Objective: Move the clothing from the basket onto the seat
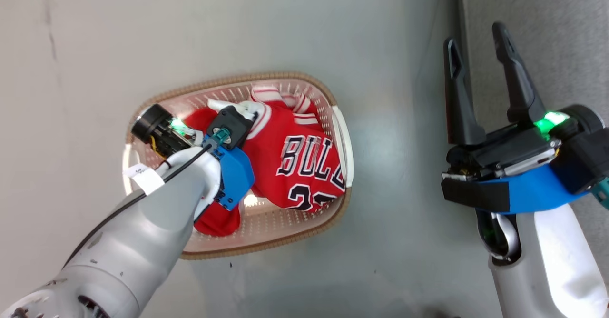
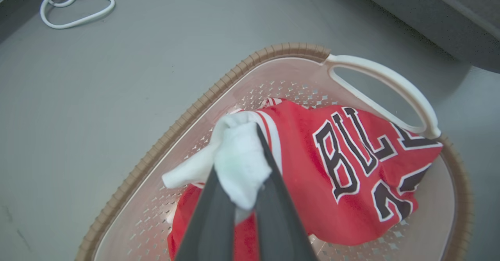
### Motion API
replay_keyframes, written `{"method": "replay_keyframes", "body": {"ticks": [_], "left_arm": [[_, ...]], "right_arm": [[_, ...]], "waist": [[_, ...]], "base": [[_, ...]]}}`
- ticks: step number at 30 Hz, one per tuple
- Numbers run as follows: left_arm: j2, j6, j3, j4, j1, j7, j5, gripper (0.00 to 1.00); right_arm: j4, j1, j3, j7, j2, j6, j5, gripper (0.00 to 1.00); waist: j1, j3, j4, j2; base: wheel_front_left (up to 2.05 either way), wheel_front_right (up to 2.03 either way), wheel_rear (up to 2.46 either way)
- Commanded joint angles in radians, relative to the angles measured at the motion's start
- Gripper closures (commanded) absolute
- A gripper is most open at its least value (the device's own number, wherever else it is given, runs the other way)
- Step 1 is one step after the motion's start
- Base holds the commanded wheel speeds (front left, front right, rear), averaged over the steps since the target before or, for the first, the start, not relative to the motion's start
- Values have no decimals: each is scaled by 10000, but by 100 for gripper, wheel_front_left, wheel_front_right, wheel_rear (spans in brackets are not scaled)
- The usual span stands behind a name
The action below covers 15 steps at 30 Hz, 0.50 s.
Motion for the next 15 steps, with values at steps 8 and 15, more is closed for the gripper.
{"method": "replay_keyframes", "body": {"ticks": [8,15], "left_arm": [[408,269,1232,-1715,1162,-50,398,100],[635,326,2408,-3121,2142,-53,1109,100]], "right_arm": [[292,652,-83,-35,-35,5,107,0],[520,1122,-124,-35,-35,5,163,0]], "waist": [[1,-1945,187,0],[1,-3161,333,0]], "base": [[0,0,0],[0,0,0]]}}
